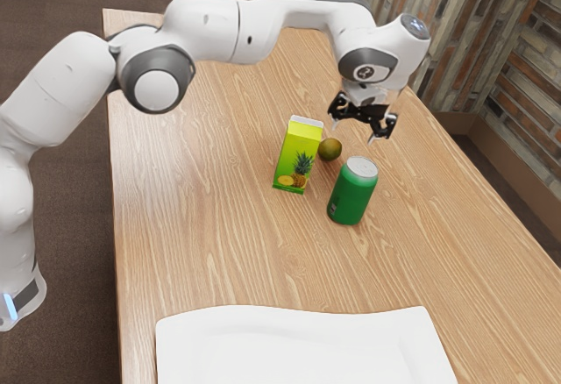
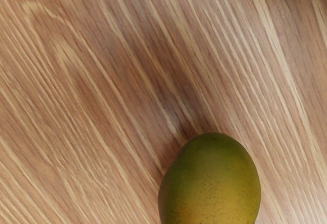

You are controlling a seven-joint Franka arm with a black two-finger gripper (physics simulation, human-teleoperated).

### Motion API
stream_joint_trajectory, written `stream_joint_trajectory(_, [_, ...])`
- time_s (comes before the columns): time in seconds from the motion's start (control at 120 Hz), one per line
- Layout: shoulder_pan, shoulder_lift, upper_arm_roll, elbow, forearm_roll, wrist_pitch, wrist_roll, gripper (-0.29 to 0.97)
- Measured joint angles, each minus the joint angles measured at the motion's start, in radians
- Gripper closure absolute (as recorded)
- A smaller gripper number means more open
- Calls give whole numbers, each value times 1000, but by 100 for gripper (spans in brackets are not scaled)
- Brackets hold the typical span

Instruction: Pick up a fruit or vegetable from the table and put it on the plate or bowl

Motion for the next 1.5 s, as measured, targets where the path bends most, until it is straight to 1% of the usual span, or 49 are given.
stream_joint_trajectory(0.358, [32, 63, 0, 0, -10, 18, -26, 0])
stream_joint_trajectory(1.217, [61, 107, 0, -2, -23, 44, -50, 0])
stream_joint_trajectory(1.258, [63, 107, 0, -2, -23, 44, -51, 5])
stream_joint_trajectory(1.392, [72, 121, 0, -1, -38, 45, -59, 31])
stream_joint_trajectory(1.442, [73, 121, 0, -1, -45, 47, -61, 35])
stream_joint_trajectory(1.5, [77, 121, 0, 0, -57, 51, -64, 38])
